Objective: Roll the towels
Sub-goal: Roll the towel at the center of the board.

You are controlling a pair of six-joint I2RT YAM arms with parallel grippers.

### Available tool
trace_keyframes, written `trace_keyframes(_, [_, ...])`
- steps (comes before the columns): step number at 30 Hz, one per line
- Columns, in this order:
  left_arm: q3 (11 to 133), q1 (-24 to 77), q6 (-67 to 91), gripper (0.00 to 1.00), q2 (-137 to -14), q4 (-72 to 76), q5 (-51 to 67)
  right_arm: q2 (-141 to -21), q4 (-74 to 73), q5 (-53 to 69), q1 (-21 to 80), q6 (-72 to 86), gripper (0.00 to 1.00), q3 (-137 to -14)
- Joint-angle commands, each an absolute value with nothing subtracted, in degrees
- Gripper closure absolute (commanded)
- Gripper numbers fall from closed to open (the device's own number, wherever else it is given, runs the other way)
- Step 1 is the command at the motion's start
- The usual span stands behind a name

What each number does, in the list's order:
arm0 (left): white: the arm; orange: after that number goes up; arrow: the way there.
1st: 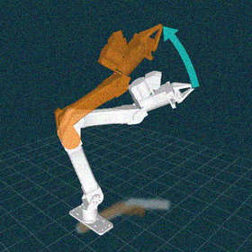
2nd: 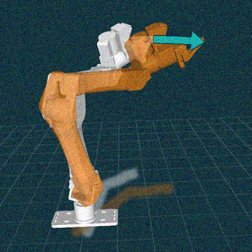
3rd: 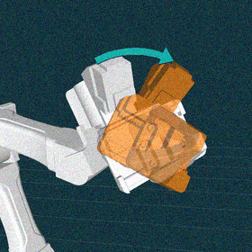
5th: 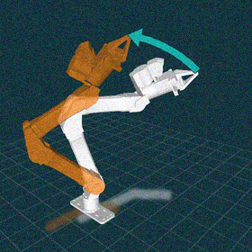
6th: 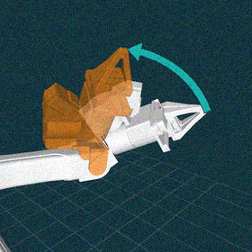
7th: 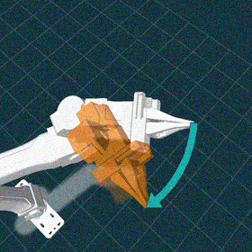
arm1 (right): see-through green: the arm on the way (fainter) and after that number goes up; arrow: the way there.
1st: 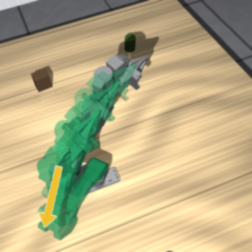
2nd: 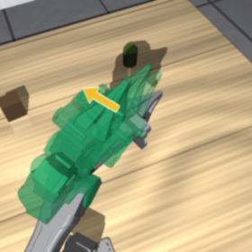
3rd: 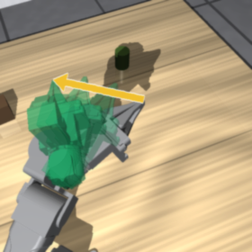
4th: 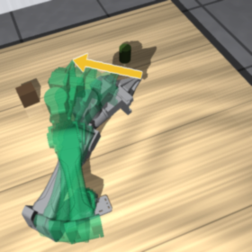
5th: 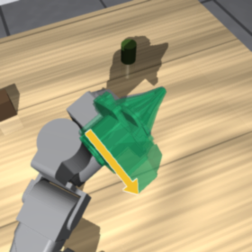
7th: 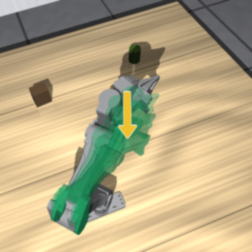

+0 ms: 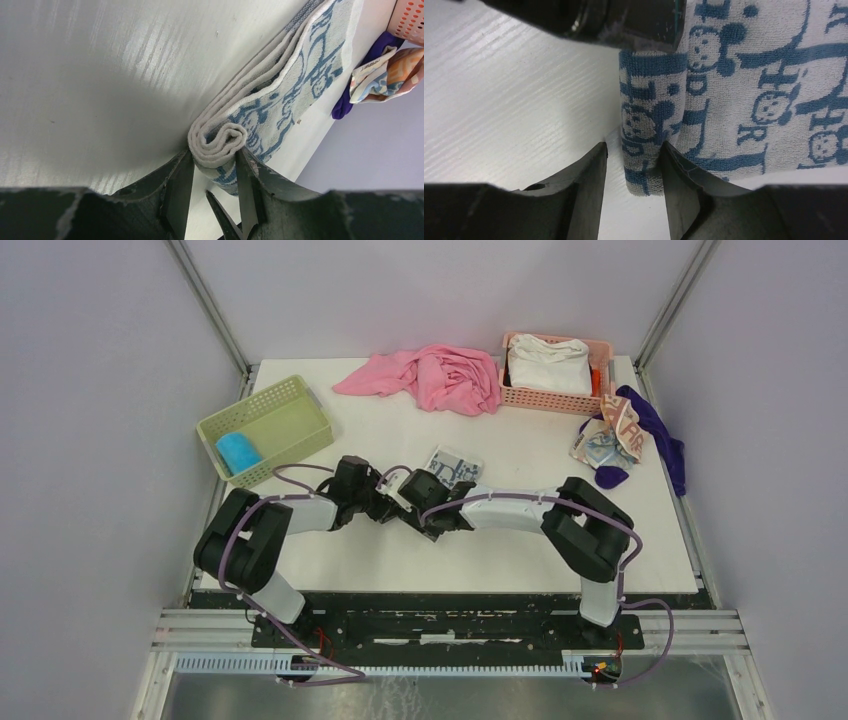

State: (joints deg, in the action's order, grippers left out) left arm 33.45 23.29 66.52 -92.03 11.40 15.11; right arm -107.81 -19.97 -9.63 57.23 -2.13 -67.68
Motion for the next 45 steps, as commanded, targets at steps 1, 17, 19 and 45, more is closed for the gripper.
trace_keyframes(1, [30.9,23.6,59.9,0.54,-96.3,0.0,8.1,-113.1,-22.7,-11.5,57.5,-1.8,0.49,-68.0])
trace_keyframes(17, [29.3,21.1,59.3,0.39,-88.9,-3.2,6.9,-113.2,-28.0,11.3,55.7,-0.8,1.00,-70.9])
trace_keyframes(19, [29.8,21.1,59.0,0.31,-85.0,-6.2,5.3,-111.9,-26.4,18.1,54.1,0.3,1.00,-70.9])
trace_keyframes(45, [28.4,21.2,60.8,0.22,-66.5,-10.9,12.3,-125.4,10.6,64.8,34.0,39.7,1.00,-62.7])
